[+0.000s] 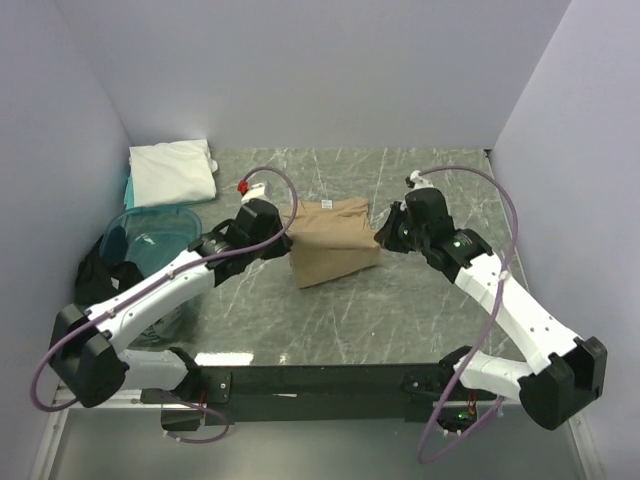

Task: Fold and stack the t-shirts
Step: Fold the tshirt, then neatly place the folded tshirt to the corner

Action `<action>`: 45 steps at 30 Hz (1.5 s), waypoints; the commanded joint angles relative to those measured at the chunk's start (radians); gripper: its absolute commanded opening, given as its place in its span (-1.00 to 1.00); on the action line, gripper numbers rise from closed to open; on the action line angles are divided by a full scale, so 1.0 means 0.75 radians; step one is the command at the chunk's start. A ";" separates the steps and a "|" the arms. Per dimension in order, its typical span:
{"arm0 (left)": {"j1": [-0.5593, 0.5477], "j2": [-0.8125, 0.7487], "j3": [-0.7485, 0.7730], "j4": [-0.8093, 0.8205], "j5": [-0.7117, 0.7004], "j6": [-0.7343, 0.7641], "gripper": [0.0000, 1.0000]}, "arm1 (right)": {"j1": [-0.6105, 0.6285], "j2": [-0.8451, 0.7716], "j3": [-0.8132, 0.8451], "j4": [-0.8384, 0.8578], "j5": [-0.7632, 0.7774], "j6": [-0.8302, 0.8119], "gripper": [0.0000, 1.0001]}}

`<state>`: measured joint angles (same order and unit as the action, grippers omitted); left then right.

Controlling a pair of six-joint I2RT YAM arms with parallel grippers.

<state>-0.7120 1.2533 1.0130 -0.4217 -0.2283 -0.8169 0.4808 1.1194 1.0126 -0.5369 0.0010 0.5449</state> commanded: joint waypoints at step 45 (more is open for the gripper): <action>0.497 0.851 0.726 0.106 0.368 0.238 0.99 | -0.345 0.826 0.637 0.351 -0.206 -0.101 0.77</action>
<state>-0.3298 2.0289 1.6531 -0.3954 0.0097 -0.6258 0.2199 1.9667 1.6253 -0.3790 -0.1844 0.4480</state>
